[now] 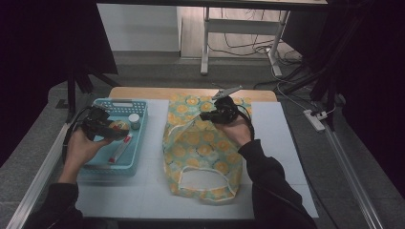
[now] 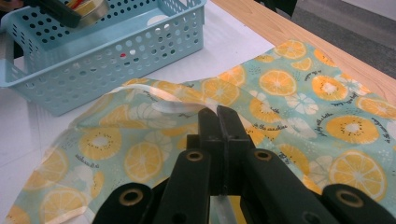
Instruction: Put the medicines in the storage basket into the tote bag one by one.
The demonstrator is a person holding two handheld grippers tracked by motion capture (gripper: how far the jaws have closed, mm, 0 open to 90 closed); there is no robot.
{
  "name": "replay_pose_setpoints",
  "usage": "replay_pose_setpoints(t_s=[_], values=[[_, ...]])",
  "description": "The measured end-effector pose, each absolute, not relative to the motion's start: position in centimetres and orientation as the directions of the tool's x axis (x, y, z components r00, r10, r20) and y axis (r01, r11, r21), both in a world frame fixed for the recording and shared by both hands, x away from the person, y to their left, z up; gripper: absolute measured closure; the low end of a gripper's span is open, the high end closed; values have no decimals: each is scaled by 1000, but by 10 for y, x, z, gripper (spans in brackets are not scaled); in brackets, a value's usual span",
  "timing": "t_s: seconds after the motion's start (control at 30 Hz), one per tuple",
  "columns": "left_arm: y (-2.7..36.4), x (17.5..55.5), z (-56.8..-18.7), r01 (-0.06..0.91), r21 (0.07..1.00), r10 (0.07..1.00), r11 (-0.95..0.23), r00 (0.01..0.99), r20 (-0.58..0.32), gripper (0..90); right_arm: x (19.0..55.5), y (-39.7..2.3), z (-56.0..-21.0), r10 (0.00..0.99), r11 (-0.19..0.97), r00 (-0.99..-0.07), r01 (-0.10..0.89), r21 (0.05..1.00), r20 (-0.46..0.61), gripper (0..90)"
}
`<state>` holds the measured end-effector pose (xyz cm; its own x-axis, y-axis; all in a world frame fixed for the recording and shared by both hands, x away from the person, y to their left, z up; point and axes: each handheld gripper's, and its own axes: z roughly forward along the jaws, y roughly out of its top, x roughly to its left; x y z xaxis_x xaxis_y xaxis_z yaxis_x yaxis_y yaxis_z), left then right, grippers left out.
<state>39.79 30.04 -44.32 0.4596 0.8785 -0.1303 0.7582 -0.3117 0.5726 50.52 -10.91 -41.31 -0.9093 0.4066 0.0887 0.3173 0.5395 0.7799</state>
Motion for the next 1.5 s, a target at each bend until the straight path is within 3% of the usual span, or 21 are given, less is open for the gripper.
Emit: replay_pose_setpoints(t_s=[0.63, 1.5], values=[[245, 391, -421, 681, 610, 788, -404, 598, -145, 205, 508, -110, -416, 411, 538, -906, 327, 777, 96, 900], [131, 412, -414, 553, 631, 619, -544, 772, -143, 205, 512, -113, -420, 410, 535, -906, 331, 777, 104, 900]])
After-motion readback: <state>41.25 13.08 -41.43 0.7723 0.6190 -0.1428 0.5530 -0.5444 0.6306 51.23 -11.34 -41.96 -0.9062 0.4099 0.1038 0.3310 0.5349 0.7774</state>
